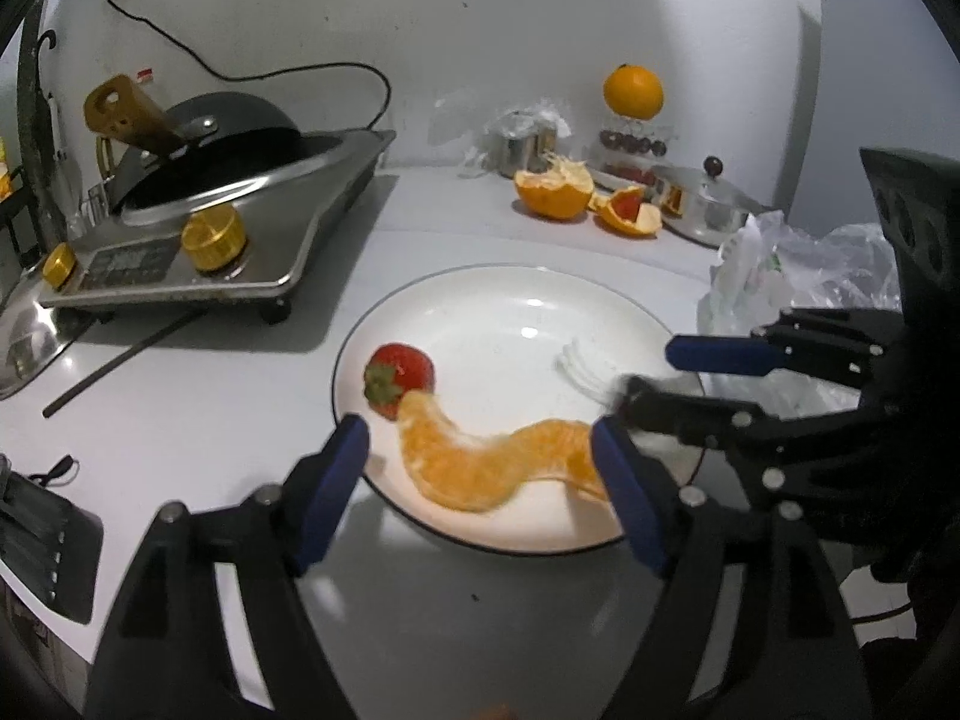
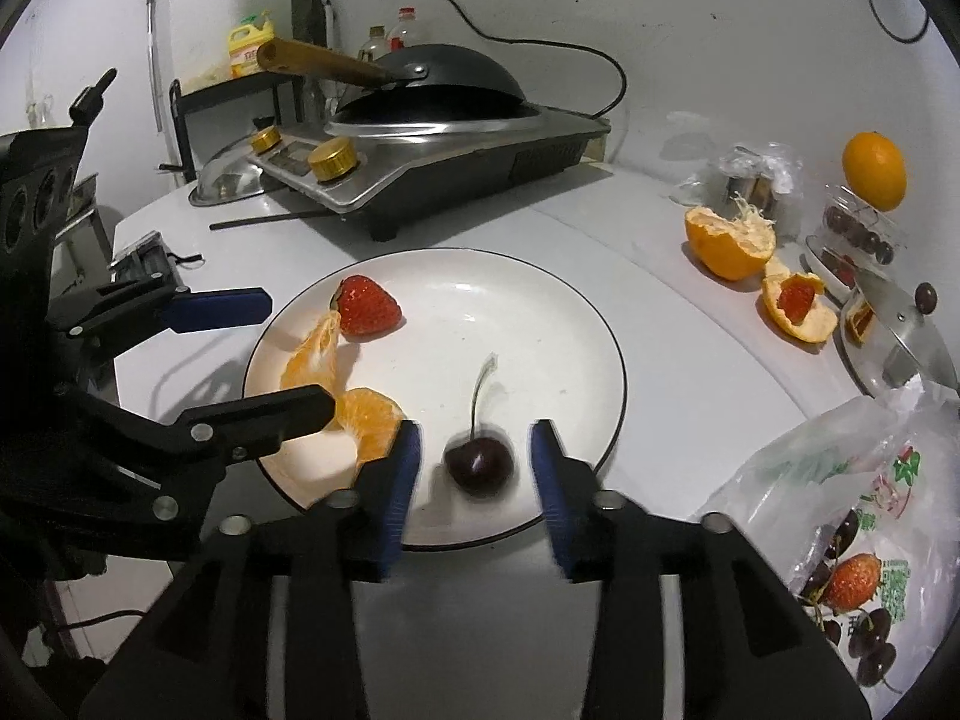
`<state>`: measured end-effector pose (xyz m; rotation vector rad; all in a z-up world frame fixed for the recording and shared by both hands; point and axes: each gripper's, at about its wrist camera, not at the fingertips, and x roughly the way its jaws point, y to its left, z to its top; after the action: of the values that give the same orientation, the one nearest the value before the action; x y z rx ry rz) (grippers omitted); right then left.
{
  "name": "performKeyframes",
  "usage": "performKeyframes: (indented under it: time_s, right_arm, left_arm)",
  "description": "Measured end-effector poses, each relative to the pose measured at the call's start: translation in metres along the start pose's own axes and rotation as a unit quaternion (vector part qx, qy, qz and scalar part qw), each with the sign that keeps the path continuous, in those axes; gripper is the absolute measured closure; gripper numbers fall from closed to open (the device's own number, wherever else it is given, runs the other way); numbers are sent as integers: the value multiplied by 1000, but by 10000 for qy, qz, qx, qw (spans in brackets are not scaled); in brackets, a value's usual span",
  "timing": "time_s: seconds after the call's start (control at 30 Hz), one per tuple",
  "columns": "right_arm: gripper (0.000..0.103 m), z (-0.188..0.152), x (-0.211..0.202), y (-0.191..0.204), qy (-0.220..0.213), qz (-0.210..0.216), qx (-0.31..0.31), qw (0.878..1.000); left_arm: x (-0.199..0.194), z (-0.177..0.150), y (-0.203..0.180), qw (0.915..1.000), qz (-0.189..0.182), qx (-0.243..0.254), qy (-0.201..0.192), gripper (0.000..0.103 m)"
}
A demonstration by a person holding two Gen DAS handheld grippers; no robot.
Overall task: Organize fruits
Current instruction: 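Open both tools to drop the cherry and segment onto the plate, then move both tools back over the fruit on the plastic bag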
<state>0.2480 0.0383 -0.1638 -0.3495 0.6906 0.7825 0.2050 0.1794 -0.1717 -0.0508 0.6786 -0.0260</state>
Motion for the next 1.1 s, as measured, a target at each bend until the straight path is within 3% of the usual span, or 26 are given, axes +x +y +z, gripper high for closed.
performKeyframes:
  time_s: [0.63, 0.7, 1.1]
  right_arm:
    - [60, -13, -50, -16, -388, -174, 148, 9990]
    - [60, -15, -55, -20, -447, -186, 194, 9986]
    - [59, -32, -91, -52, -759, -322, 440, 9956]
  left_arm:
    - [-23, 5, -28, 9998, 138, 70, -128, 23]
    - [-26, 6, -32, 9997, 157, 91, -137, 19]
    - [-36, 18, -66, 9994, 167, 157, -272, 18]
